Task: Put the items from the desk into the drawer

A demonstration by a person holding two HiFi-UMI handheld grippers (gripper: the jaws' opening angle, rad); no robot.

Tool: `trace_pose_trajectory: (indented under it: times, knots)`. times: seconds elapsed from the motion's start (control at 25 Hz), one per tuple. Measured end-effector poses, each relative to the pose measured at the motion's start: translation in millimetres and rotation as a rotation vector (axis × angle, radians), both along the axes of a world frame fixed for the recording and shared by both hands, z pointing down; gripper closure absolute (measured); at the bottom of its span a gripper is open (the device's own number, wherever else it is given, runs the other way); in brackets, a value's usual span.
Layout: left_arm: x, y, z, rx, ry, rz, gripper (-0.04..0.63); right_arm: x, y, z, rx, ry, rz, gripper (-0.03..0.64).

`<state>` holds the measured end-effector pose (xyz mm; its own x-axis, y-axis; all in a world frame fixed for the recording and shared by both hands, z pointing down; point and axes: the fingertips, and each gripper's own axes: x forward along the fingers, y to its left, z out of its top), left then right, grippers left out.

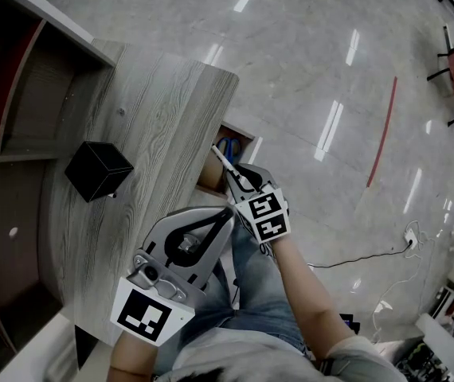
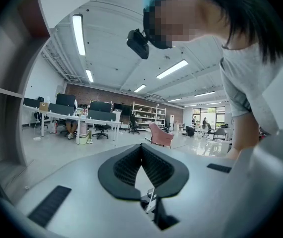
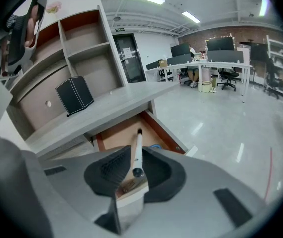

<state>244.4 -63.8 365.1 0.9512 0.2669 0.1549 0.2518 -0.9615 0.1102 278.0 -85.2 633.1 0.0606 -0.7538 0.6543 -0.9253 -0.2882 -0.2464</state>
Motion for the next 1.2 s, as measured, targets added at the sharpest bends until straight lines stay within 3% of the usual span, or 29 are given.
trace_pose_trajectory:
  times: [0.32, 0.52, 0.88, 1.2]
  knots:
    - [-1, -2, -2, 0.009, 0.006, 0.0, 0.587, -2, -5, -14, 0.036, -0.002, -0.011, 0.545]
    - [-2, 0, -13, 0.018, 0.028, -0.004, 0.588, -3, -9, -47, 0.098, 0.032, -0.046, 0.607]
    - [-8, 9, -41, 0.052, 0.067, -0.029, 0.586, -10, -9, -148, 0.247, 0.106, -0.133, 0.609]
    - [-20, 16, -67, 0.083, 0.092, -0.057, 0.587, -18, 15, -268, 0.458, 0.199, -0.148, 0.609]
